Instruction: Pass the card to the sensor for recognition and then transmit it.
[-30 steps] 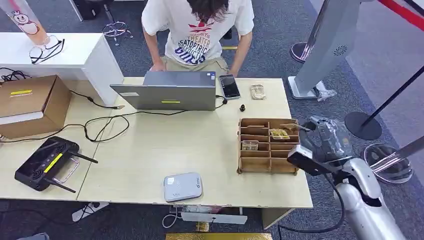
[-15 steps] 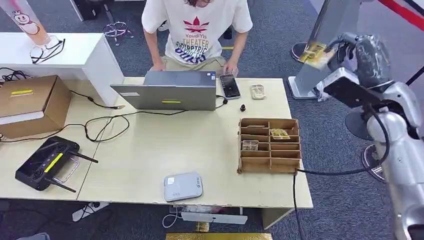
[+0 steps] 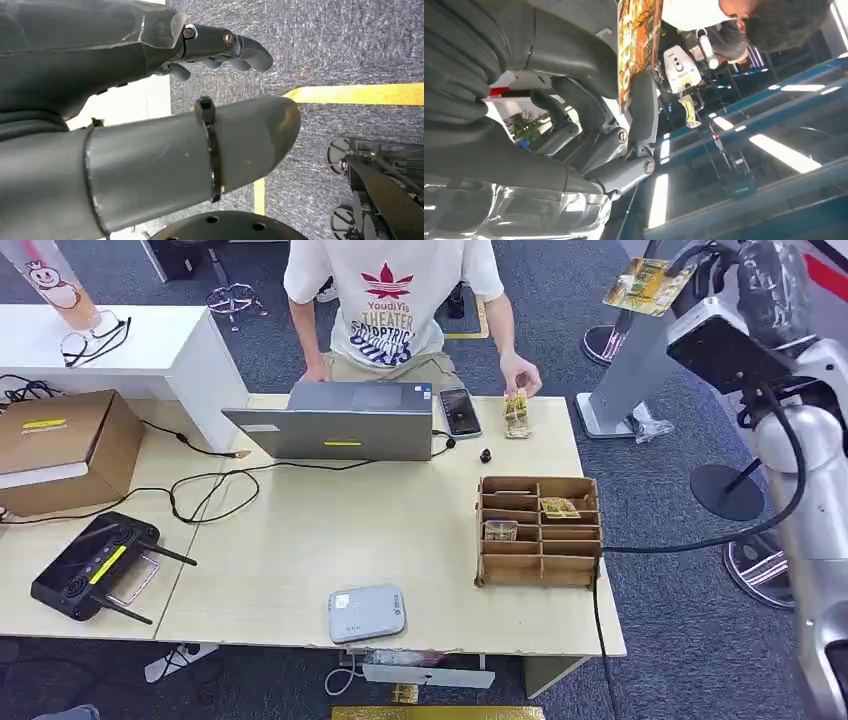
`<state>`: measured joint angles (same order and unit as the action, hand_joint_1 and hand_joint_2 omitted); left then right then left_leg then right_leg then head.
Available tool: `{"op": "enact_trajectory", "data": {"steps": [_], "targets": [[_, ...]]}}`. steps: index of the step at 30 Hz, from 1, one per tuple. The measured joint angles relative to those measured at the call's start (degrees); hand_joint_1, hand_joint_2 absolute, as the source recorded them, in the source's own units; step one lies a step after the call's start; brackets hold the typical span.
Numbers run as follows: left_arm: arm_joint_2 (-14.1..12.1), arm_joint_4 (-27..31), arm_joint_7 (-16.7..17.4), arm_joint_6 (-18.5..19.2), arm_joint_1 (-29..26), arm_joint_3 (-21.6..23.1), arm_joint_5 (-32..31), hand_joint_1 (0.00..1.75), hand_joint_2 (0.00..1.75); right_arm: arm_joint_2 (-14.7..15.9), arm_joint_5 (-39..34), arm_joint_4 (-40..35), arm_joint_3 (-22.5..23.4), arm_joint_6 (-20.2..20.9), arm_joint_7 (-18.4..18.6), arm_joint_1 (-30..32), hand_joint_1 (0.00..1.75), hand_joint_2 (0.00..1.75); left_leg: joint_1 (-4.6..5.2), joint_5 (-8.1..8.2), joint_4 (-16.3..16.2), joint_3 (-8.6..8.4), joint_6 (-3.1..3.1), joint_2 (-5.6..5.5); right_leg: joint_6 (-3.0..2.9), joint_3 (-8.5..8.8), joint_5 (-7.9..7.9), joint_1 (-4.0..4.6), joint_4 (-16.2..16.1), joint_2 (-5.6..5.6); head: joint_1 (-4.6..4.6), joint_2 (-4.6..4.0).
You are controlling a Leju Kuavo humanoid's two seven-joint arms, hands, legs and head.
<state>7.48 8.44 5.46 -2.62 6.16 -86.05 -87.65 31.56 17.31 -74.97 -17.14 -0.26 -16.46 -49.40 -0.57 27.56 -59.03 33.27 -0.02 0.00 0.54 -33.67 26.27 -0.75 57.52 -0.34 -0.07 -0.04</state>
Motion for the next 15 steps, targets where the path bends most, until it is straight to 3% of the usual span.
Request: {"op": "enact_trajectory", "data": {"steps": [7, 15], "targets": [[0.1, 0.0, -0.6, -0.2, 0.1, 0.3, -0.8, 0.00, 0.00, -2.4, 0.7, 6.3, -2.8, -1.1, -0.6, -3.0, 1.75, 1.75, -0.01, 0.00, 0.0, -0.01, 0.00, 0.02, 0.00, 0.00, 0.00, 0.01, 0.0, 0.02, 0.02, 0.00], [0.5, 0.0, -0.9, -0.8, 0.6, 1.7, -1.0, 0.00, 0.00, -8.5, 1.6, 15.2, -6.1, -3.2, -0.5, -6.0, 1.75, 1.75, -0.03, -0.02, 0.0, -0.02, -0.02, 0.03, -0.01, 0.00, -0.01, 0.02, 0.0, 0.04, 0.00, 0.00]]}}
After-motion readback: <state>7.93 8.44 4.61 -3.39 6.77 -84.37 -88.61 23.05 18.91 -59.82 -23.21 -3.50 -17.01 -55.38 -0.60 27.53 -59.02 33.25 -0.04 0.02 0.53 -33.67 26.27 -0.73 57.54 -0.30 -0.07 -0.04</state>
